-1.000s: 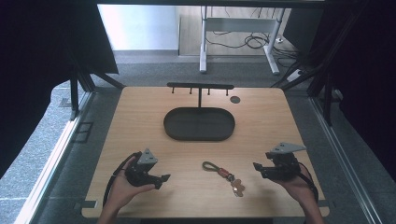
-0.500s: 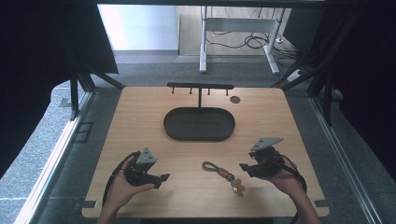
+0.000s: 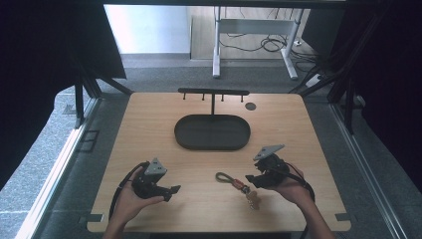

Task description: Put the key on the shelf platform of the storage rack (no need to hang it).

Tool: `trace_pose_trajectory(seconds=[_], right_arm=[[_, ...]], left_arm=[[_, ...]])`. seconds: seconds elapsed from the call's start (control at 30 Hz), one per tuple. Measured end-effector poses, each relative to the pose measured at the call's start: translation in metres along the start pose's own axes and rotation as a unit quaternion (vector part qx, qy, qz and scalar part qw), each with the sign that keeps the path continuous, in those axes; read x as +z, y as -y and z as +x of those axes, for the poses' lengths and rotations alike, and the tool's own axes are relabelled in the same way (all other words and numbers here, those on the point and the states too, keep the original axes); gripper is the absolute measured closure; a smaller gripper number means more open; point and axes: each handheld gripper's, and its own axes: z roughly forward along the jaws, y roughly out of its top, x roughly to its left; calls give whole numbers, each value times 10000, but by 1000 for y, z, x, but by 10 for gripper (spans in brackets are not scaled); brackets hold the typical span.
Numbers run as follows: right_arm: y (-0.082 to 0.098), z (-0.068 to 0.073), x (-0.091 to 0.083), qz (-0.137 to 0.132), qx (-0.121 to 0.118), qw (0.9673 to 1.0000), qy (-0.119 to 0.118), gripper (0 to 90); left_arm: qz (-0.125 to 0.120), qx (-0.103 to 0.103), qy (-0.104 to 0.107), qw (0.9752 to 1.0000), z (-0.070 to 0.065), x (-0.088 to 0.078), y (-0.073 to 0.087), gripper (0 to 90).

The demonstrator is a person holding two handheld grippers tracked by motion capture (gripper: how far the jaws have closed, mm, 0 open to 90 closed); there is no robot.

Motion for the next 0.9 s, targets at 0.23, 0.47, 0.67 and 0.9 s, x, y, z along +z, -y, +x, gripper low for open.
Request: trace_pose_trajectory(seconds=[0.23,0.47,0.67,0.9], right_arm=[[-1,4,10,100,-60,9999,-61,434],[-3,8,18,174,-111,9998,-65,426],[-4,10,24,236,-145,9996,-81,424],[-6,13,31,350,-215,9991,-113,421]], left_arm=[[11,31,3,10000,0,1,0,241],[7,36,7,10000,0,0,0,241],[19,37,8,10000,-1,1,0,240],[-48,77,1,10000,-2,0,-1,242]])
